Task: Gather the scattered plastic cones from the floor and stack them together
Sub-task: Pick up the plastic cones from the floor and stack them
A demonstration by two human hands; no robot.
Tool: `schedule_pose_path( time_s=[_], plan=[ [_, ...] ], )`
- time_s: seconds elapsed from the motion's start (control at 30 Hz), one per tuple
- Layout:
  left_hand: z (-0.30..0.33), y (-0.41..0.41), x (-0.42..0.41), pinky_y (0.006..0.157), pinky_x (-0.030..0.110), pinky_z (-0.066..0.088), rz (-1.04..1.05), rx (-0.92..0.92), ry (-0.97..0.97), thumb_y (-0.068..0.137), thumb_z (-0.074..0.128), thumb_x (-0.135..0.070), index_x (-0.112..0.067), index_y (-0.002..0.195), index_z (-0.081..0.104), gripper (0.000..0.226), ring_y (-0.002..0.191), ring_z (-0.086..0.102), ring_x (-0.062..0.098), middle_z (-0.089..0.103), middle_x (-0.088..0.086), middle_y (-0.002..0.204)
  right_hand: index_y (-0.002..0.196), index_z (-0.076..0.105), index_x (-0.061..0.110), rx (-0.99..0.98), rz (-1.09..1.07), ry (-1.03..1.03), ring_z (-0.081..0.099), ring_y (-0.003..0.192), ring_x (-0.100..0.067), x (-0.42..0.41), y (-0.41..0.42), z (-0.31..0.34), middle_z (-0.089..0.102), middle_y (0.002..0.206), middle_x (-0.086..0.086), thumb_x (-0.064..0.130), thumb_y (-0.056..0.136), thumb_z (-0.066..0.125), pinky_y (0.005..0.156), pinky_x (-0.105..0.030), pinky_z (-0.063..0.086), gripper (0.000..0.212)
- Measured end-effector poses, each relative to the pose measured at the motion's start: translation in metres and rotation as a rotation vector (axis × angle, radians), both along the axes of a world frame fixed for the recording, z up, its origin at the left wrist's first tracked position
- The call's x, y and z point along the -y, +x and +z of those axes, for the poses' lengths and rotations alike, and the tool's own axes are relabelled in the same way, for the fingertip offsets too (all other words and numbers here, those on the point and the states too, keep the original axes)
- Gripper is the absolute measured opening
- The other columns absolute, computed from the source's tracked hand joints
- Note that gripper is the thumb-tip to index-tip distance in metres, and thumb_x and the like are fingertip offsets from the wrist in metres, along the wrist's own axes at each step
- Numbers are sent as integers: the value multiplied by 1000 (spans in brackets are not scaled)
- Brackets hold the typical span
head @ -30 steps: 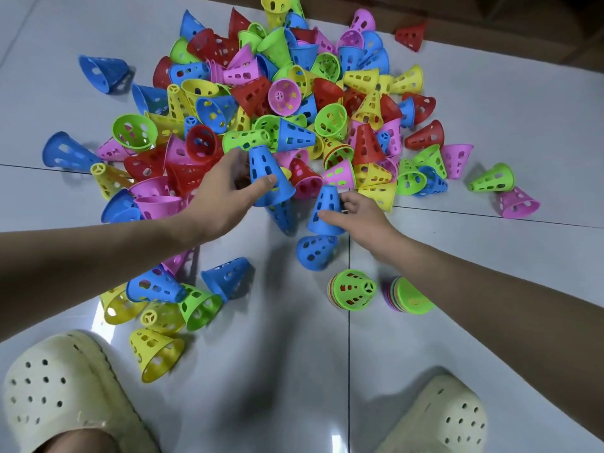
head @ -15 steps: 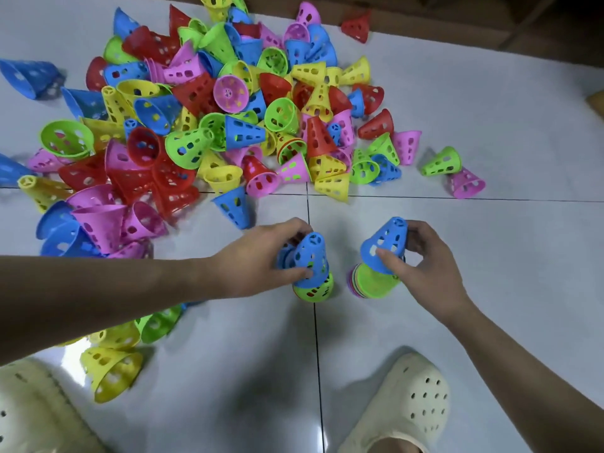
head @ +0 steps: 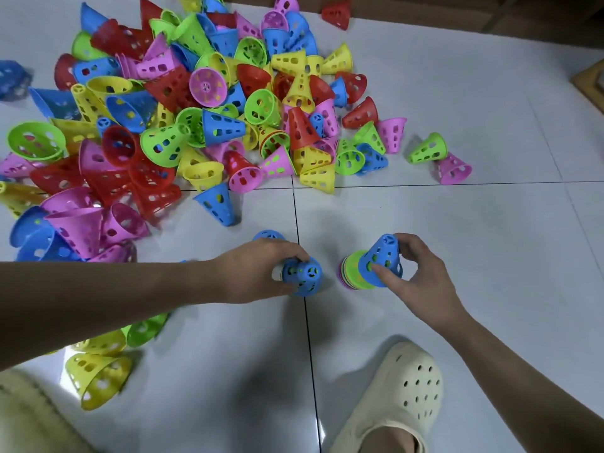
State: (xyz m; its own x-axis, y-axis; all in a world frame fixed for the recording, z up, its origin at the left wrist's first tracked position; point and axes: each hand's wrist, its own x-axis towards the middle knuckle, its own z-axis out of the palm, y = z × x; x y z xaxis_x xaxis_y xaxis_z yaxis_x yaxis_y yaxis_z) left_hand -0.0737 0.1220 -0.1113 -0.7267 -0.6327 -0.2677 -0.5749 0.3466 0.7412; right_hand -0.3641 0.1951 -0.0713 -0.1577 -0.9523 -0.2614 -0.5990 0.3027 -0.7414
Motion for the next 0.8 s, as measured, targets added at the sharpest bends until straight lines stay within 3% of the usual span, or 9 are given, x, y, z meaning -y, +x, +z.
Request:
schedule_pose_path(
  time_s=[0.13, 0.23, 0.33, 0.43, 0.6, 0.7, 0.8],
  plan=[
    [1, 21, 4, 99, 20, 41, 42, 63, -29, 87, 74, -24, -25, 130, 60, 45, 113, 55, 6, 60, -17, 126, 112, 60, 30, -1, -5, -20, 58, 111, 4, 3, 6, -2, 68, 110, 13, 19, 81, 81, 88, -2, 38, 40],
    [0, 48, 7, 96, 32, 49, 97, 148, -111, 86, 74, -28, -20, 124, 60, 41, 107, 60, 14, 62, -8, 117, 112, 61, 27, -29, 47, -36, 58, 109, 4, 13, 16, -2, 68, 109, 11, 21, 83, 78, 86, 0, 35, 34],
    [2, 77, 13, 91, 34, 51, 51, 321, -255, 83, 73, -47, -20, 128, 55, 56, 105, 61, 21, 60, -2, 117, 109, 64, 20, -102, 211, -75, 60, 103, 0, 31, 35, -3, 67, 107, 8, 23, 85, 77, 89, -2, 35, 27],
    [4, 109, 17, 93, 36, 51, 1, 430, -278, 82, 64, -65, -25, 136, 50, 69, 107, 58, 20, 57, -1, 123, 108, 65, 18, -108, 349, -79, 60, 99, -4, 51, 59, -6, 66, 105, 6, 24, 86, 76, 91, -8, 40, 25],
    [1, 143, 8, 96, 26, 43, -182, 657, -360, 80, 47, -81, -39, 146, 39, 78, 115, 53, 13, 51, -9, 132, 115, 62, 25, -155, 569, 41, 57, 103, -8, 81, 101, -17, 60, 112, 7, 33, 87, 73, 90, -24, 44, 32],
    [-10, 154, 0, 95, 28, 44, -177, 670, -364, 75, 54, -83, -37, 147, 38, 87, 111, 53, 14, 53, -10, 128, 123, 58, 27, -163, 633, 189, 55, 108, -11, 95, 120, -30, 57, 121, 5, 34, 84, 76, 87, -26, 44, 44],
    [-22, 158, -4, 99, 31, 46, -144, 746, -294, 76, 64, -73, -31, 151, 31, 92, 117, 53, 16, 53, -8, 132, 133, 53, 27, -229, 709, 319, 54, 108, -14, 106, 132, -47, 54, 125, 2, 35, 81, 78, 88, -26, 42, 58]
  ],
)
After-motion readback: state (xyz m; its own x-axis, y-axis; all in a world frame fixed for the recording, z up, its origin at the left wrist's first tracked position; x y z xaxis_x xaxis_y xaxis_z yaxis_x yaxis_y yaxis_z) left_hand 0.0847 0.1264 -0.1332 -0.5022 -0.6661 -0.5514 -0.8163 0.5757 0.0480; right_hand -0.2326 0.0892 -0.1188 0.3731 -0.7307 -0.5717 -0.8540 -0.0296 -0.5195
